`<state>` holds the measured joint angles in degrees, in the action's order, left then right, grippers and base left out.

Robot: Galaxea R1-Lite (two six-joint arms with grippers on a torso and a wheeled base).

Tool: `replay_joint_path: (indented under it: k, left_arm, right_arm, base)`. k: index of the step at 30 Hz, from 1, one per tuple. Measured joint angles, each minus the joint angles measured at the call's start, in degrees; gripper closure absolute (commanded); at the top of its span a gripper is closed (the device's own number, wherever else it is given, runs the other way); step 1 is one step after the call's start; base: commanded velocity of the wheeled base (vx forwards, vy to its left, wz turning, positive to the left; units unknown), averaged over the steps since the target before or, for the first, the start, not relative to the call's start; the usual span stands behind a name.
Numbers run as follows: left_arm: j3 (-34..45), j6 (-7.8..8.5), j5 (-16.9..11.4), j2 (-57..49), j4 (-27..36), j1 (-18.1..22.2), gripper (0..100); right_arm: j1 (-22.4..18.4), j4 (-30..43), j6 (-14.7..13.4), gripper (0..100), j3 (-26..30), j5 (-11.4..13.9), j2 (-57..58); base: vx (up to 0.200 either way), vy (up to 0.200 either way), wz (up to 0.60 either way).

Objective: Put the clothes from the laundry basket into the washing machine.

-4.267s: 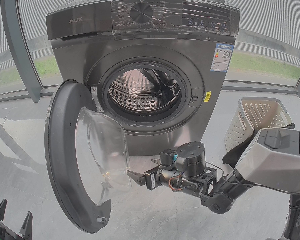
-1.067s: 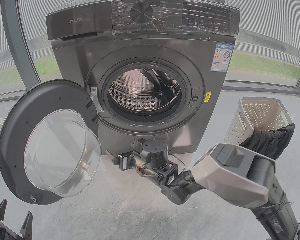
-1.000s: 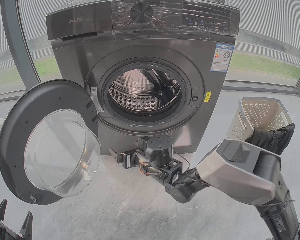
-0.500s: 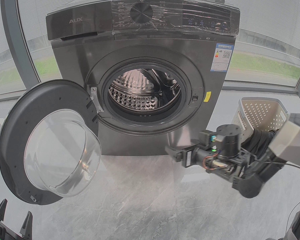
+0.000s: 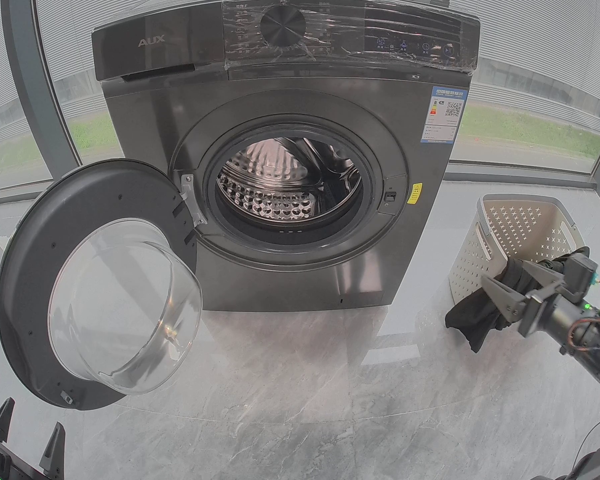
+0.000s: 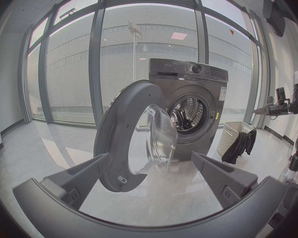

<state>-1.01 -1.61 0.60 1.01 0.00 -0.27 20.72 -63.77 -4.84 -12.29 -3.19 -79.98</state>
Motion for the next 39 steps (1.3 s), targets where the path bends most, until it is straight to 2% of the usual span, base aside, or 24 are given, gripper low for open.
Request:
replay_joint_path:
  k: [4, 7, 13, 21, 28, 34, 39]
  left_arm:
    - [0.0, 0.00, 0.0, 0.0, 0.0, 0.0, 0]
    - [0.0, 0.00, 0.0, 0.0, 0.0, 0.0, 0]
    - [0.0, -0.02, 0.0, 0.0, 0.0, 0.0, 0]
    - [0.0, -0.05, 0.0, 0.0, 0.0, 0.0, 0]
    - [0.0, -0.05, 0.0, 0.0, 0.0, 0.0, 0]
    - [0.0, -0.05, 0.0, 0.0, 0.0, 0.0, 0]
    - [0.0, -0.13, 0.0, 0.0, 0.0, 0.0, 0]
  right_arm:
    - [-5.8, 0.7, 3.0, 0, 6.3, 2.5, 9.0]
    - [-10.3, 3.4, 4.6, 0, 9.1, 3.8, 15.7]
    - [-15.1, 18.6, 6.1, 0, 11.0, 5.4, 31.0]
    - [-17.6, 40.0, 6.3, 0, 11.3, 6.8, 52.4]
    - [-19.3, 53.6, 6.3, 0, 11.3, 7.3, 66.7]
    - [-20.0, 60.5, 5.5, 0, 11.3, 7.4, 75.0]
    - [-20.2, 61.0, 5.3, 0, 11.3, 7.2, 77.8]
  base:
    - [0.000, 0.000, 0.00]
    - [0.000, 0.000, 0.00]
    - [0.000, 0.000, 0.00]
    - [0.000, 0.000, 0.00]
    - [0.000, 0.000, 0.00]
    - [0.000, 0.000, 0.00]
    - [0.000, 0.000, 0.00]
